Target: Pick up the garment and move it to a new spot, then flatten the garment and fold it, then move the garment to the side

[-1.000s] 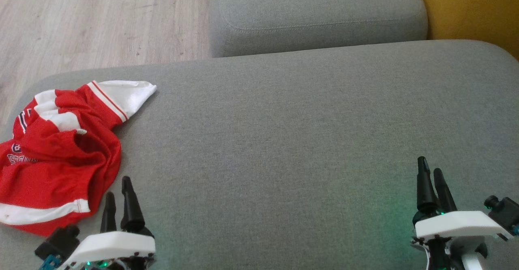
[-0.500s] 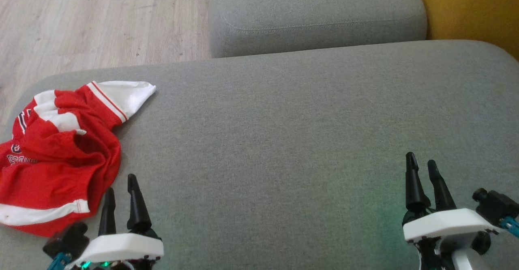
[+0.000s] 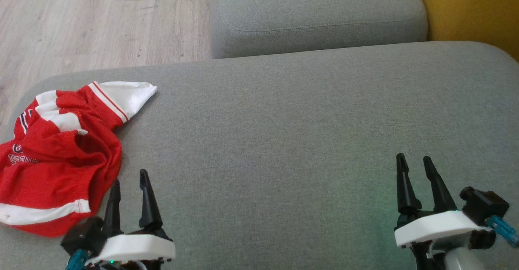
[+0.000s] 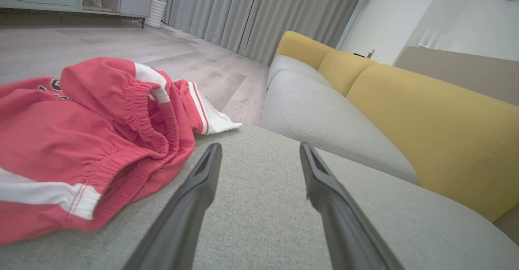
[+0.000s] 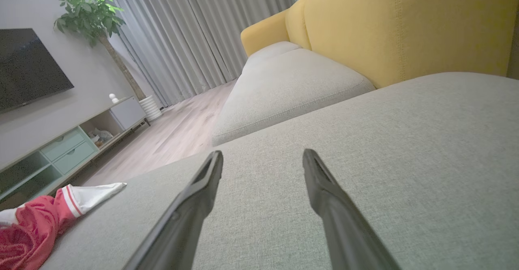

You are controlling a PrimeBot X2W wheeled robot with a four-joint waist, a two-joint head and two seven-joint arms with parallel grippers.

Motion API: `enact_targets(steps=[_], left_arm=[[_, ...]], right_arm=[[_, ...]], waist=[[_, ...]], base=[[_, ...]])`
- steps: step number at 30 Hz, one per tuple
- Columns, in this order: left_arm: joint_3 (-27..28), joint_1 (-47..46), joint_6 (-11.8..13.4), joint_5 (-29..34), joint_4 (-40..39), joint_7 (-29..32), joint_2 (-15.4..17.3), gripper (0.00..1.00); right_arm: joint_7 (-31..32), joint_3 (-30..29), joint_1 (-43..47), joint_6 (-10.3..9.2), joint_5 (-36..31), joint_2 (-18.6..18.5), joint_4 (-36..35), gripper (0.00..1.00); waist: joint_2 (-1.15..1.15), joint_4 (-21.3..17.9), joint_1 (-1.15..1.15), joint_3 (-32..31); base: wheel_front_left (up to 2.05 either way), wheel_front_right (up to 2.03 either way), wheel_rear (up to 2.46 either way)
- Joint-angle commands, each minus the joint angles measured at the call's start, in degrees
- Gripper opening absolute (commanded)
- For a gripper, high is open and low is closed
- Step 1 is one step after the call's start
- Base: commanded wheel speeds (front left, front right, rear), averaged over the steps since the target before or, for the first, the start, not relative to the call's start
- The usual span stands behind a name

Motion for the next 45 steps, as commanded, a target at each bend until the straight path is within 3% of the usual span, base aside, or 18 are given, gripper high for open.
enact_targets(steps=[1, 30, 45], left_arm=[[0.6, -1.4, 0.5, 2.7, -2.2, -1.0, 0.5, 1.0], [-2.1, -1.1, 4.1, 22.1, -3.7, -5.7, 0.6, 1.0], [-2.0, -0.8, 4.3, 22.8, -2.7, -5.8, 0.6, 1.0]], right_arm=[[-1.1, 1.6, -1.2, -0.03, -2.8, -0.6, -2.3, 1.0], [-5.8, 3.9, -1.0, -0.04, -24.1, -0.7, -1.8, 1.0], [-5.9, 4.1, -0.9, -0.04, -23.3, -0.7, 0.2, 1.0]], waist=[[0.0, 0.0, 0.0, 0.0], [0.0, 0.0, 0.0, -0.1], [0.0, 0.6, 0.0, -0.4]], base=[[0.0, 0.0, 0.0], [0.0, 0.0, 0.0], [0.0, 0.0, 0.0]])
